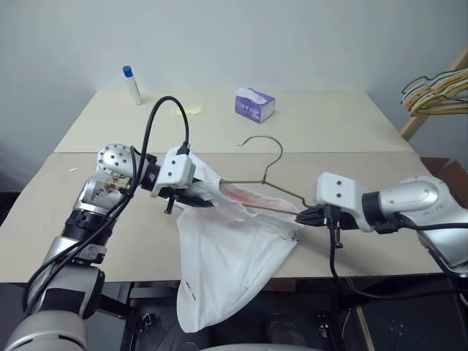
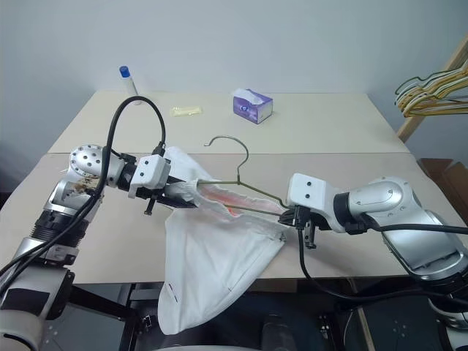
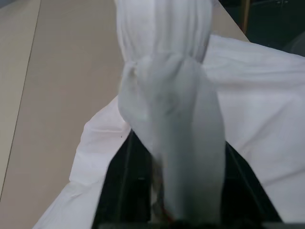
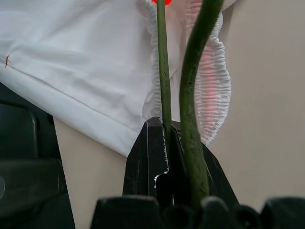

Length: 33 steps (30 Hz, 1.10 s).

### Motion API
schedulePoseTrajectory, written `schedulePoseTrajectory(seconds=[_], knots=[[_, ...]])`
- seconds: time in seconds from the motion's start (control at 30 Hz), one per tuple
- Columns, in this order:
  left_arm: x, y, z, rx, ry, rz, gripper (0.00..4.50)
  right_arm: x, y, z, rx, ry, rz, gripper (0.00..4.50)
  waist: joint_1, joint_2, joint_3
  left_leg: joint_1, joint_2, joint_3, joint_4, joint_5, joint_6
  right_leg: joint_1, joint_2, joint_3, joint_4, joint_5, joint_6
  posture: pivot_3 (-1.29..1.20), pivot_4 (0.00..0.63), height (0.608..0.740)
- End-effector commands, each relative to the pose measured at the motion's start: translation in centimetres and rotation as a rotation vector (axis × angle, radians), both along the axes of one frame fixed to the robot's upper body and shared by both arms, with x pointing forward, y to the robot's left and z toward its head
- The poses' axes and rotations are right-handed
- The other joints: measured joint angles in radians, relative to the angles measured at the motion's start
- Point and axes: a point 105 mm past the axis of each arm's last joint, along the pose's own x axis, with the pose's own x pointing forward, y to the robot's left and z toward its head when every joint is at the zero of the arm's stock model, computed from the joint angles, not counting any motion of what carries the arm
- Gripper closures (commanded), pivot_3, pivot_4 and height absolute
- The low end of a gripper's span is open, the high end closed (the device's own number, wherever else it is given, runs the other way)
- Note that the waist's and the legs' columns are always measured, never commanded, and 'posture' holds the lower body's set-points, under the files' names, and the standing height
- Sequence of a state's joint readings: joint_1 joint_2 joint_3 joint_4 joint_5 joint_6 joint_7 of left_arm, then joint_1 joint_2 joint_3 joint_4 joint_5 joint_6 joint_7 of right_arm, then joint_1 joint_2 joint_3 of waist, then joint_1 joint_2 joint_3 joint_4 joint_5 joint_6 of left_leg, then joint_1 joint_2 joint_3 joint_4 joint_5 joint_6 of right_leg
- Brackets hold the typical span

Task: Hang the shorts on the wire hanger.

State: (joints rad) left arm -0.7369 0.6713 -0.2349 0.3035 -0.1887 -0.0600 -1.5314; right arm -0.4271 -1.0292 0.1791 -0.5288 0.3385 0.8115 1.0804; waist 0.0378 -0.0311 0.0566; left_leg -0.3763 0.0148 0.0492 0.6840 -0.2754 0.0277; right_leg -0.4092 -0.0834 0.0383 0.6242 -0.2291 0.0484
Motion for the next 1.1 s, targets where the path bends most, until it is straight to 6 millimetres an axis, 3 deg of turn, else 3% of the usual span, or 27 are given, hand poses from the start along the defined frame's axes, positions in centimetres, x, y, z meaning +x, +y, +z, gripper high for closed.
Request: schedulePoseTrajectory(seconds=[0.03,0.17,0.37,0.5,0.63,0.77,0.87,0.97,1.1], knots=[[-0.1,-0.2,1.0,-0.019,-0.028,-0.016,4.46,-0.1,0.1,1.7,0.018,-0.043,0.013,4.5,0.0,0.0,0.0,0.0,0.0,0.0,0.0,0.0,0.0,0.0,0.0,0.0,0.0,0.0,0.0,0.06,0.014,0.74],[0.0,-0.2,1.0,-0.027,-0.023,-0.002,4.46,-0.3,0.2,1.9,0.028,-0.033,0.011,4.5,0.0,0.0,0.0,-0.001,0.0,0.0,0.0,0.0,0.0,-0.001,0.0,0.0,0.0,0.0,0.0,0.06,0.012,0.74],[-0.3,0.2,1.2,-0.056,0.018,0.029,4.5,0.0,-0.9,1.9,0.035,-0.033,-0.026,2.68,0.0,-0.001,-0.001,-0.006,0.0,-0.001,0.002,0.0,0.0,-0.005,0.0,0.0,0.002,0.0,0.0,0.06,0.009,0.74],[-0.3,1.0,1.7,-0.096,0.042,0.087,4.5,1.9,-3.8,3.0,0.052,-0.091,-0.184,1.33,0.0,0.0,-0.002,-0.014,0.001,-0.001,0.01,0.0,0.001,-0.012,0.001,0.0,0.006,0.0,0.0,0.06,0.006,0.74],[-0.1,1.6,2.0,-0.131,0.057,0.146,4.5,2.4,-5.9,4.2,0.117,-0.106,-0.293,0.02,0.0,0.0,-0.002,-0.014,0.001,0.0,0.011,-0.001,0.002,-0.012,0.0,0.001,0.006,0.001,0.0,0.05,0.011,0.74],[0.1,1.8,2.2,-0.182,0.077,0.198,4.5,2.2,-7.6,4.0,0.208,-0.061,-0.376,0.02,0.001,0.0,-0.002,-0.014,0.001,0.0,0.011,-0.001,0.002,-0.011,0.0,0.001,0.006,0.001,0.0,0.05,0.021,0.74],[0.3,1.8,2.4,-0.212,0.088,0.224,4.5,1.5,-7.9,2.4,0.264,0.006,-0.399,0.02,0.001,0.0,-0.002,-0.013,0.0,0.0,0.011,-0.001,0.002,-0.011,0.0,0.001,0.006,0.001,0.001,0.05,0.025,0.74],[0.3,1.8,2.5,-0.218,0.093,0.232,4.5,1.1,-7.2,0.6,0.334,0.065,-0.41,0.02,-0.002,-0.001,-0.002,-0.013,0.0,-0.001,0.011,-0.002,0.003,-0.011,0.001,0.001,0.006,0.001,0.001,0.05,0.026,0.74],[0.4,1.8,2.5,-0.215,0.091,0.235,4.5,1.0,-4.3,-1.9,0.412,0.119,-0.401,0.02,-0.014,0.0,-0.002,-0.012,0.001,0.0,0.011,-0.002,0.003,-0.011,0.001,0.002,0.006,0.001,0.001,0.05,0.024,0.74]])
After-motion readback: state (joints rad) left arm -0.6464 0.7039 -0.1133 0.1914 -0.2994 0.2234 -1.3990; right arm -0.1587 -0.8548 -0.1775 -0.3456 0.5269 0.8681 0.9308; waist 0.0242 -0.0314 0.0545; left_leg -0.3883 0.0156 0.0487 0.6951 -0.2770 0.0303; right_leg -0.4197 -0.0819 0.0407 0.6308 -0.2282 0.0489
